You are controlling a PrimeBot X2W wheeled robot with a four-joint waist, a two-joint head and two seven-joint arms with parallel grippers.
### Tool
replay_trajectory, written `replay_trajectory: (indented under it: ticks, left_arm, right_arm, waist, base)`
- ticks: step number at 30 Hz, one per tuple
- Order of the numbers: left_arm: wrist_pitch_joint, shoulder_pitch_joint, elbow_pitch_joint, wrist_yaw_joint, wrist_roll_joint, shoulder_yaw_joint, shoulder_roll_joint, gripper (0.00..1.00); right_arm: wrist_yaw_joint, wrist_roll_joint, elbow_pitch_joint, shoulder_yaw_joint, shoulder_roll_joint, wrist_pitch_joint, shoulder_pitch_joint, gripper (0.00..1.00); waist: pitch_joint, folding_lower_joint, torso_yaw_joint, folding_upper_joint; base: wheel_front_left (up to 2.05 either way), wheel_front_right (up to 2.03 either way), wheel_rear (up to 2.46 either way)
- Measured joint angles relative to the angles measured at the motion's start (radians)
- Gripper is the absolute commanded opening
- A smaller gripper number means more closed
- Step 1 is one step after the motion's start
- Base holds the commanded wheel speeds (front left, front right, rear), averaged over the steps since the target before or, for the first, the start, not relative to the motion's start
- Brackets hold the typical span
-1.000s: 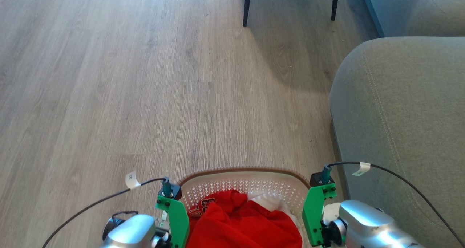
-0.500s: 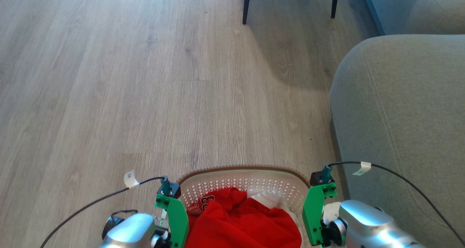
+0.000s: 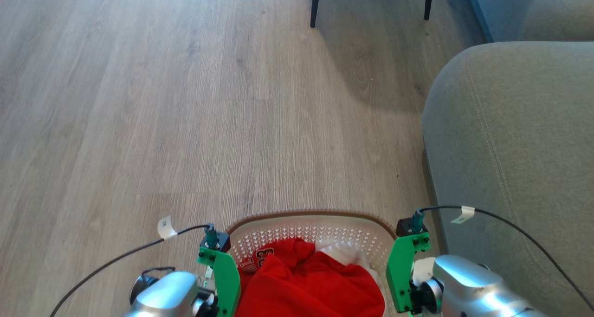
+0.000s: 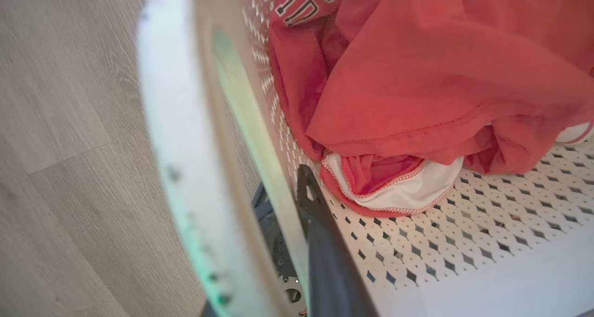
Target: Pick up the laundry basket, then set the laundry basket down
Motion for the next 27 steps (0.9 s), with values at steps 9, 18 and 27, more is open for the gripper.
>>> replay_trajectory:
  ticks: [9,18,27]
  left_arm:
    - [-0.004,-0.008,0.001,0.0,0.0,0.0,-0.001,0.0]
    - [-0.004,-0.009,0.002,0.0,0.0,0.0,-0.001,0.0]
    - [-0.004,-0.009,0.003,0.0,0.0,0.0,-0.002,0.0]
  right_arm:
    - [0.0,0.021,0.006,0.022,0.0,-0.003,-0.016,0.0]
    - [0.0,0.039,0.007,0.034,0.0,-0.01,-0.016,0.0]
    - [0.0,0.05,0.01,0.049,0.0,-0.01,-0.019,0.0]
  waist:
    - [0.003,0.0,0.0,0.0]
    - [0.004,0.0,-0.003,0.0]
    - [0.011,0.0,-0.002,0.0]
  base:
    - [0.0,0.0,0.0]
    - [0.0,0.0,0.0]
    - [0.0,0.0,0.0]
